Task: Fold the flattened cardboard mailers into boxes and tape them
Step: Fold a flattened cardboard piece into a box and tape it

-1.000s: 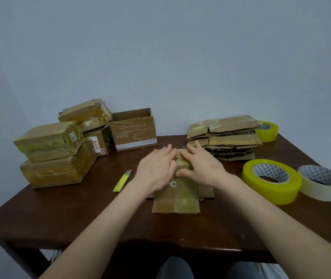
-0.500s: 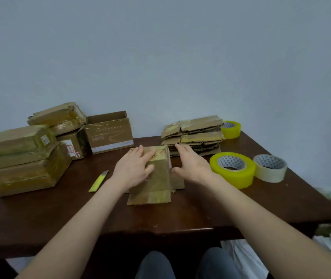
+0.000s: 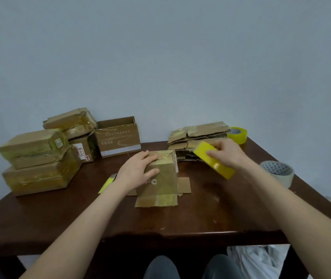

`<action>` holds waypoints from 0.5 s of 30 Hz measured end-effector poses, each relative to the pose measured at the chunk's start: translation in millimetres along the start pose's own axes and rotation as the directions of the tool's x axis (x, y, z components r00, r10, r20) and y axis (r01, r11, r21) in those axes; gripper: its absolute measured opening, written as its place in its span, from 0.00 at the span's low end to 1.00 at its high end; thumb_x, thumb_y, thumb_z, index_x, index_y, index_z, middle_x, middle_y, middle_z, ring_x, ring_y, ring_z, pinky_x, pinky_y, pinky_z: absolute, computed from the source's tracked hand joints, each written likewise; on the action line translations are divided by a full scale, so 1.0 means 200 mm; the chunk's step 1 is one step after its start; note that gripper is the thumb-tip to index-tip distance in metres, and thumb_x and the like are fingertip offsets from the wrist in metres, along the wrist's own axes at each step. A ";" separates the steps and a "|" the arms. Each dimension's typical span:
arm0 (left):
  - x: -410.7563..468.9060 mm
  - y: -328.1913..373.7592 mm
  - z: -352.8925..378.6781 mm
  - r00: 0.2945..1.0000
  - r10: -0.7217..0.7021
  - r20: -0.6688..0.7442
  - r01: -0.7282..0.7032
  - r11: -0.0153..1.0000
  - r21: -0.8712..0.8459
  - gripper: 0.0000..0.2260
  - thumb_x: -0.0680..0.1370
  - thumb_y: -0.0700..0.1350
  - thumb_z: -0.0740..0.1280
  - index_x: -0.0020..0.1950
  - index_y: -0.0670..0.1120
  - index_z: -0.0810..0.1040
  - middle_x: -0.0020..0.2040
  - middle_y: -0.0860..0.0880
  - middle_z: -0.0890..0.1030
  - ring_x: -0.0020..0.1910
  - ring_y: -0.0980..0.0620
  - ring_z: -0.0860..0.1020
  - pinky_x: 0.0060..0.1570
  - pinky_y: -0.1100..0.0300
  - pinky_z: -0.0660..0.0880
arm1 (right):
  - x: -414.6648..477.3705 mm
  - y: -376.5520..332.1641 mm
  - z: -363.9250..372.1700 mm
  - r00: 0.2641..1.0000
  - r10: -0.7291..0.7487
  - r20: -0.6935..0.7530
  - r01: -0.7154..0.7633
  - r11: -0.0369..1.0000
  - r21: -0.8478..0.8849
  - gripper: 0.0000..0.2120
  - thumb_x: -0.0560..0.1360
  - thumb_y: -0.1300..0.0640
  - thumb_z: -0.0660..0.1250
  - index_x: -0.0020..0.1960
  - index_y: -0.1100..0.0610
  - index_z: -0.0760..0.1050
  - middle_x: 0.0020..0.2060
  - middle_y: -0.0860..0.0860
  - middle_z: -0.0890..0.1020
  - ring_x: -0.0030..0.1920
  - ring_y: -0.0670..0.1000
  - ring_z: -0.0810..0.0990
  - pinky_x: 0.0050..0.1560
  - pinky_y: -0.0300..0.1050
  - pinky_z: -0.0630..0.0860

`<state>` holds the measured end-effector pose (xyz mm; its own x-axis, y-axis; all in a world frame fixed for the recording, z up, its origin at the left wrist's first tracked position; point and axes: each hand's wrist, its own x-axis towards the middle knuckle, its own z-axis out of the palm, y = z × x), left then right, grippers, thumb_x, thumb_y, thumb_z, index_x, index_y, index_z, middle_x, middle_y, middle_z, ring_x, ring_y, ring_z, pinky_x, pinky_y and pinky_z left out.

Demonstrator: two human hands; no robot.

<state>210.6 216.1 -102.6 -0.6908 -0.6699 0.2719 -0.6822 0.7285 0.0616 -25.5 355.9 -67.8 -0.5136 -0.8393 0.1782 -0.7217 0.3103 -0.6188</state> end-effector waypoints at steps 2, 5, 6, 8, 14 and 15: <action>0.01 -0.02 0.01 1.000 -0.016 -0.009 0.016 1.000 -0.025 0.25 0.78 0.60 0.60 0.74 0.58 0.63 0.76 0.52 0.61 0.74 0.51 0.60 0.70 0.54 0.61 | 0.04 -0.18 -0.09 0.996 -0.093 0.002 0.088 0.958 0.274 0.13 0.76 0.54 0.68 0.60 0.54 0.80 0.50 0.54 0.82 0.50 0.52 0.79 0.48 0.44 0.73; 0.03 -0.05 0.01 0.999 0.002 -0.039 -0.005 0.997 -0.077 0.24 0.77 0.59 0.63 0.73 0.57 0.66 0.75 0.54 0.63 0.72 0.53 0.63 0.67 0.56 0.64 | 0.10 -0.46 -0.15 0.986 -0.163 0.030 0.135 0.895 0.424 0.09 0.76 0.52 0.68 0.55 0.54 0.80 0.50 0.52 0.80 0.50 0.52 0.77 0.50 0.45 0.72; 0.03 -0.06 0.01 0.998 0.002 -0.062 -0.007 0.996 -0.091 0.24 0.77 0.58 0.64 0.72 0.55 0.67 0.74 0.54 0.65 0.71 0.54 0.64 0.66 0.57 0.65 | 0.13 -0.53 -0.14 0.983 -0.180 0.042 0.147 0.899 0.413 0.08 0.76 0.51 0.67 0.52 0.54 0.79 0.49 0.52 0.79 0.48 0.51 0.76 0.49 0.45 0.71; 0.03 -0.07 0.01 0.997 -0.026 -0.069 0.016 0.990 -0.139 0.23 0.76 0.56 0.67 0.69 0.53 0.70 0.69 0.54 0.71 0.67 0.53 0.69 0.61 0.57 0.69 | 0.18 -0.64 -0.09 0.977 -0.198 0.081 0.160 0.926 0.341 0.10 0.76 0.49 0.66 0.51 0.55 0.77 0.46 0.51 0.78 0.43 0.50 0.75 0.45 0.46 0.70; 0.06 -0.14 -0.08 0.935 -0.352 0.033 0.156 0.326 -0.932 0.16 0.76 0.47 0.58 0.60 0.48 0.79 0.55 0.48 0.82 0.55 0.51 0.79 0.60 0.49 0.74 | 0.30 -0.72 0.04 0.960 -0.229 0.161 0.179 0.944 0.279 0.23 0.76 0.45 0.66 0.58 0.65 0.78 0.45 0.59 0.81 0.38 0.50 0.75 0.39 0.43 0.72; 0.08 -0.14 -0.12 0.905 -0.419 0.072 0.155 0.167 -0.974 0.15 0.79 0.49 0.57 0.57 0.45 0.80 0.53 0.47 0.83 0.53 0.51 0.80 0.57 0.53 0.75 | 0.31 -0.72 0.04 0.959 -0.231 0.164 0.180 0.944 0.276 0.23 0.76 0.45 0.66 0.58 0.65 0.78 0.45 0.60 0.82 0.39 0.50 0.75 0.40 0.43 0.72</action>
<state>223.8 188.8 -76.4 -0.3566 -0.9220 0.1510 0.0116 0.1572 0.9875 51.0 256.1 25.7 -0.2498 -0.9498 0.1884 -0.6460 0.0185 -0.7631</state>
